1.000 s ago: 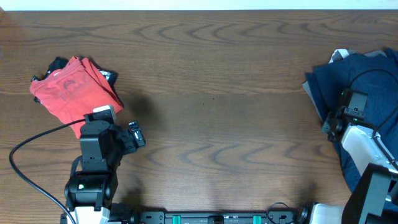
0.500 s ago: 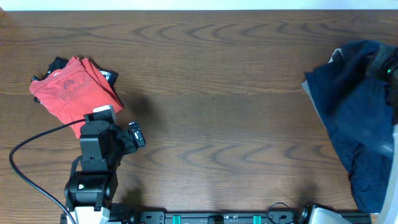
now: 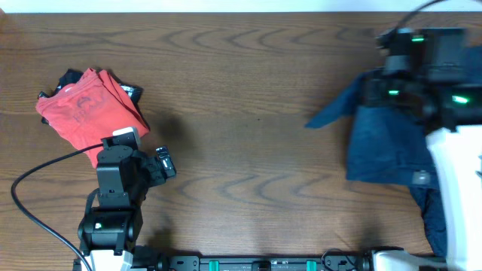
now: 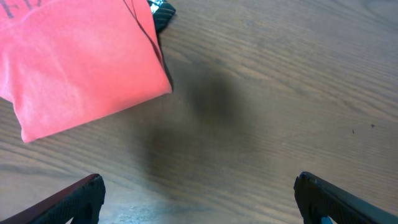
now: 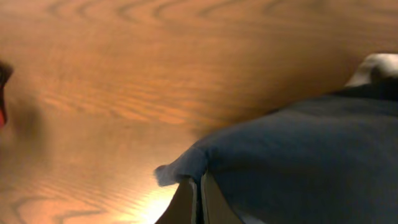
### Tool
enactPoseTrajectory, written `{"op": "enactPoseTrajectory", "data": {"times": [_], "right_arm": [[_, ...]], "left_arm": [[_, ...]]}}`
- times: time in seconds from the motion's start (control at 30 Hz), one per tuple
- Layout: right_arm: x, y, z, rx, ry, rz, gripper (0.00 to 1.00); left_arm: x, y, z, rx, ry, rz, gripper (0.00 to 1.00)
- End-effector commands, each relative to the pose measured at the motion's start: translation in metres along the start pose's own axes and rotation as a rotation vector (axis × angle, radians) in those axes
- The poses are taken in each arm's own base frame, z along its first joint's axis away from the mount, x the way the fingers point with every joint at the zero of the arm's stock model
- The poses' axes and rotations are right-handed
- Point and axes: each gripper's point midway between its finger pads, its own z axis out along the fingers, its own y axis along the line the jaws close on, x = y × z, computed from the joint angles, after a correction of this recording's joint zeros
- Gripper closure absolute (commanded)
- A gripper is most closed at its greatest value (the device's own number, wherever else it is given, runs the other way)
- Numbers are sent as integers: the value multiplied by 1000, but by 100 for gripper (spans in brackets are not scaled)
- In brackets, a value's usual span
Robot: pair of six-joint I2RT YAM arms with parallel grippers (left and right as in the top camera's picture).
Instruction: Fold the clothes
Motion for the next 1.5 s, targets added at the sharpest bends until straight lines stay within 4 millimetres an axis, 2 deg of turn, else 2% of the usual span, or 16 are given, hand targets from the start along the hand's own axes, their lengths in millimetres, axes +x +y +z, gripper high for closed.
{"op": "enactPoseTrajectory", "data": {"times": [0.0,0.1,0.2,0.27,0.3,0.4,0.47,0.57,0.7,0.8,0.87,0.97,1.0,1.03,1.23,1.47], "right_arm": [[5,55,35,-185,26,-26,99],[-11,105,60,-338,-50,-82,99],[-28,142,76,-410,-141,-147,95],[-37,157,85,-413,-190,-177,89],[-39,157,92,-383,-204,-180,87],[-28,141,113,-240,-159,-141,74],[-4,129,122,-186,-63,-172,66],[28,86,127,19,75,-156,63],[52,9,110,380,173,-66,59],[69,-31,94,524,247,11,56],[80,-52,84,571,295,79,50],[89,-73,78,572,342,164,40],[92,-78,77,556,356,197,32],[94,-82,76,537,368,231,29],[106,-113,65,511,412,381,28],[117,-138,45,551,433,466,28]], "left_arm": [[-13,-2,-4,7,-41,-7,2],[-17,-3,-5,12,-56,-7,2],[-17,-3,-5,12,-57,-7,2],[-17,-3,-5,12,-56,-7,2],[-17,-3,-5,12,-56,-7,2],[-17,-3,-5,12,-55,-19,2],[-17,-3,-5,13,-55,-38,2],[-17,-3,-5,14,-55,-85,2],[-18,-4,-5,18,-58,-160,2],[-18,-4,-5,20,-59,-218,2],[-17,-6,-5,37,-51,-302,2],[-17,-24,-3,134,-16,-345,2],[-17,-30,-1,166,-2,-353,2],[-17,-37,2,196,14,-350,2],[0,-76,37,319,163,-306,2],[49,-149,82,478,385,-286,2]]}}
